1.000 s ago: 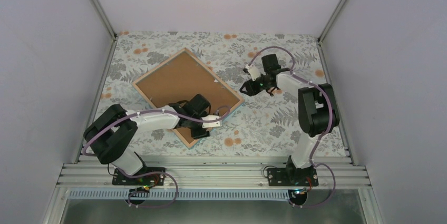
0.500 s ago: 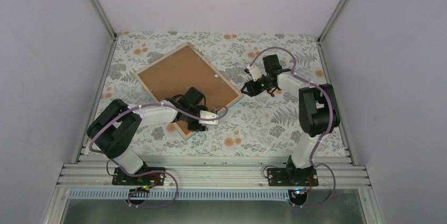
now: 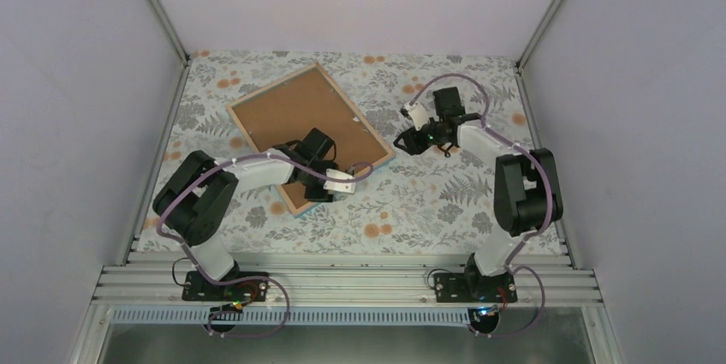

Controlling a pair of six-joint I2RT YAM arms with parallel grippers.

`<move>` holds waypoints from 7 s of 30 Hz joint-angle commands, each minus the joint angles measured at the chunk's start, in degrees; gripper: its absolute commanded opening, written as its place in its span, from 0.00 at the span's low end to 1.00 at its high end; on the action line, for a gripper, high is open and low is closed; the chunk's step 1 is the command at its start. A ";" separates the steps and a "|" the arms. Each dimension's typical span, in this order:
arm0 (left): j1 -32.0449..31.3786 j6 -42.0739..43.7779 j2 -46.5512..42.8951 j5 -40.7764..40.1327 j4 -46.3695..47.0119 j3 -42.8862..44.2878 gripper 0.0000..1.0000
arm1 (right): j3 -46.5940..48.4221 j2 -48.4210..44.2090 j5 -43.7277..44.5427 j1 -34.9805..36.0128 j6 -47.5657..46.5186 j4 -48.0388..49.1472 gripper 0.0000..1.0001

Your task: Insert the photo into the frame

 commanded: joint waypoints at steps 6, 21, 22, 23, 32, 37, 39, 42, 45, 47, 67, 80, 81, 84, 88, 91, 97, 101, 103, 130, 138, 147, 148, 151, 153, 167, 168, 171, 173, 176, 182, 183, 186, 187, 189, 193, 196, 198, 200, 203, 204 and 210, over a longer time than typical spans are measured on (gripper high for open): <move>-2.12 -20.56 7.85 -6.15 0.90 7.39 0.56 | -5.29 -13.23 2.31 -0.89 -9.37 6.12 0.53; -3.17 -27.64 7.34 -6.57 0.11 9.58 0.16 | -25.44 -36.14 12.01 -0.89 -21.44 16.83 0.77; -3.21 -26.71 6.74 -6.07 -0.13 9.87 0.13 | -26.56 -37.62 11.64 -0.89 -22.37 16.92 0.78; -3.14 -25.85 6.32 -4.97 -1.24 10.54 0.09 | -27.32 -39.06 10.73 -0.91 -23.52 16.64 0.78; -1.40 -26.85 3.45 12.31 -17.79 25.45 0.02 | -31.76 -51.56 4.01 2.26 -35.11 15.31 0.82; -0.26 -27.59 3.62 19.90 -25.09 34.07 0.02 | -31.62 -54.49 5.41 7.43 -41.93 14.07 0.86; -0.23 -27.13 3.92 22.38 -27.64 36.88 0.02 | -31.58 -54.54 7.20 9.53 -44.55 15.34 0.88; -0.14 -27.60 4.75 25.46 -31.00 40.96 0.02 | -29.92 -52.21 9.10 11.72 -48.48 14.80 0.88; -0.05 -29.16 5.59 27.71 -32.33 44.52 0.02 | -27.47 -48.63 10.96 13.23 -50.02 13.40 0.88; -0.03 -30.29 5.83 28.50 -32.51 45.91 0.02 | -26.06 -46.14 12.36 14.08 -50.36 12.58 0.86; 20.68 -38.20 -12.90 29.76 -5.31 35.63 1.00 | -13.56 -43.69 18.75 17.13 -47.18 3.50 0.04; 46.33 -23.33 -24.21 51.18 -2.03 20.45 1.00 | 17.35 -29.22 7.10 13.77 -36.62 -20.95 0.04; 46.27 -18.48 -25.25 51.89 -5.44 19.52 1.00 | 19.85 -27.86 6.20 13.16 -35.87 -23.39 0.04; 46.20 -8.22 -25.83 53.68 -12.92 18.38 1.00 | 26.73 -24.39 3.03 11.52 -35.19 -28.60 0.04; 45.18 -2.25 -22.65 54.39 -17.31 19.21 0.97 | 32.50 -21.76 1.50 10.55 -34.93 -31.05 0.04; 44.37 -7.67 -20.12 53.10 -12.79 19.47 0.91 | 35.62 -20.47 0.18 9.64 -32.74 -31.09 0.04; 41.72 -21.97 -17.71 48.22 -0.89 19.30 0.85 | 43.91 -16.73 -5.97 7.85 -26.89 -34.05 0.04; 40.20 -26.46 -16.32 44.48 2.65 19.75 0.85 | 44.75 -16.80 -10.08 4.66 -18.24 -30.84 0.04; 40.20 -30.89 -15.93 43.52 5.59 19.64 0.85 | 44.65 -16.73 -12.36 2.75 -13.75 -28.47 0.04; 41.52 -30.24 -8.75 46.78 -4.94 28.77 0.88 | 43.81 -3.13 -37.87 -12.46 -14.26 -49.50 0.04; 41.44 -32.40 -5.95 48.73 -6.30 29.55 0.88 | 36.44 1.29 -34.85 -16.74 -17.88 -49.23 0.04; 40.57 -39.90 -5.50 47.13 -0.02 23.44 0.87 | 33.17 12.75 -37.59 -22.32 -12.37 -42.88 0.04; 40.49 -40.37 -5.47 46.86 0.22 23.03 0.87 | 32.82 13.71 -37.84 -22.69 -11.92 -41.82 0.04; 40.39 -41.10 -5.11 45.73 0.35 21.96 0.87 | 31.88 16.56 -38.35 -23.68 -9.36 -38.71 0.10; 40.33 -41.35 -4.93 44.87 0.41 21.44 0.87 | 31.67 18.68 -39.01 -24.37 -7.96 -36.88 0.17; 39.27 -39.04 -0.47 33.46 -3.36 24.10 0.88 | 35.91 29.51 -32.49 -29.52 1.44 -27.46 0.87; 39.12 -38.70 -0.10 32.22 -3.27 24.25 0.88 | 36.37 28.89 -31.03 -29.94 2.42 -26.28 0.90; 38.81 -37.95 2.30 28.90 -3.51 25.51 0.88 | 38.49 26.66 -26.30 -31.12 3.33 -24.39 1.00; 38.50 -37.12 4.15 26.96 -3.77 27.10 0.88 | 39.21 24.28 -21.68 -31.23 2.29 -24.23 1.00; 37.69 -35.36 7.60 23.22 -3.69 29.59 0.88 | 35.24 18.42 -16.21 -31.22 -3.00 -24.24 1.00; 35.27 -33.28 18.00 15.28 -4.63 38.87 0.82 | 15.78 4.30 -8.34 -29.06 -19.36 -28.11 0.88; 34.99 -33.73 19.79 14.79 -4.62 40.83 0.81 | 12.51 1.77 -7.05 -28.47 -20.47 -28.32 0.85; 33.47 -33.31 26.07 13.06 -6.49 47.86 0.75 | 3.22 -5.45 -2.35 -25.58 -23.75 -27.14 0.74; 32.79 -33.19 28.37 11.96 -7.49 50.39 0.74 | 0.45 -7.69 -0.91 -24.35 -24.20 -26.54 0.70; 31.69 -33.19 33.06 10.57 -9.77 56.13 0.72 | -4.42 -10.82 2.48 -21.69 -24.16 -24.63 0.64; 30.79 -35.07 42.07 8.76 -13.23 67.20 0.66 | -11.53 -12.93 7.55 -16.52 -21.25 -19.99 0.52; 29.62 -34.21 47.68 6.81 -16.74 75.83 0.64 | -14.45 -11.30 10.04 -13.87 -18.46 -16.07 0.45; 28.83 -33.17 50.72 5.91 -19.07 80.03 0.62 | -15.28 -9.70 10.91 -12.83 -16.99 -14.10 0.41; 28.04 -31.89 53.08 4.92 -21.53 82.91 0.58 | -15.25 -8.04 11.45 -12.09 -15.81 -12.77 0.39; 27.11 -28.82 53.17 4.24 -23.39 81.25 0.52 | -14.44 -5.54 12.37 -11.26 -14.53 -11.03 0.37; 26.83 -27.58 52.16 4.11 -23.43 78.78 0.50 | -13.96 -3.79 12.46 -11.10 -13.75 -10.32 0.37; 26.84 -20.78 39.98 5.36 -17.13 55.11 0.45 | -7.77 3.71 13.10 -11.01 -11.03 -8.68 0.34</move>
